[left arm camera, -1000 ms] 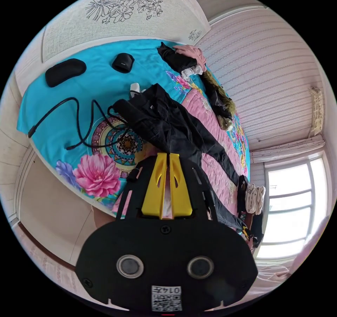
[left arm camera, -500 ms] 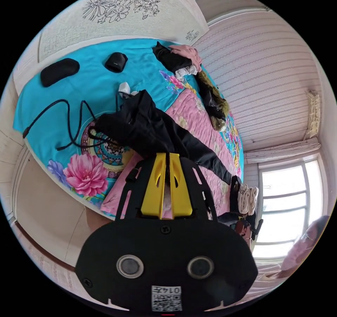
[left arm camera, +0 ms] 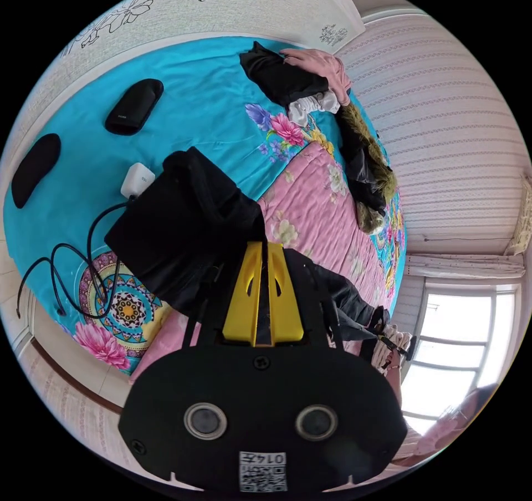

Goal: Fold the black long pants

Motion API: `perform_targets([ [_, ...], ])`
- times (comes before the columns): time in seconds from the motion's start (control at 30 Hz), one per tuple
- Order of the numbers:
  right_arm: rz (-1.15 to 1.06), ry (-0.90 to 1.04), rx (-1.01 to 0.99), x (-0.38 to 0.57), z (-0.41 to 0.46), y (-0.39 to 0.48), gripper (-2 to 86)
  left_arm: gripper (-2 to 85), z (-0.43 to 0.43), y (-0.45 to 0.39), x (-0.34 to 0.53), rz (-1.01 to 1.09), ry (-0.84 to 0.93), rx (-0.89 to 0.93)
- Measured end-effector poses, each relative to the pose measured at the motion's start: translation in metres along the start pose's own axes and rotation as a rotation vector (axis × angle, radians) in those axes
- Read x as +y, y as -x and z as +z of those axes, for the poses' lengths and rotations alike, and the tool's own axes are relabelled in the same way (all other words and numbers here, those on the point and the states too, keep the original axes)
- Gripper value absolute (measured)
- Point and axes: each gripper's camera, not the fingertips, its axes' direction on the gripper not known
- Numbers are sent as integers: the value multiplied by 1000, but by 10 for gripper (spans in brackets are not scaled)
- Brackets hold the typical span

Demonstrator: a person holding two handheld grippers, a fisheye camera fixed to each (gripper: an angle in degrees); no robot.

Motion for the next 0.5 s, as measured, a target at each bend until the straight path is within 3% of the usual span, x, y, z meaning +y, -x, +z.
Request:
perform_targets([
  [0.3, 138, 12, -104, -120, -5, -11, 67, 27, 54, -38, -69, -32, 40, -132],
  [0.5, 196, -53, -207, -142, -31, -40, 83, 53, 53, -47, -74, 1, -34, -78],
])
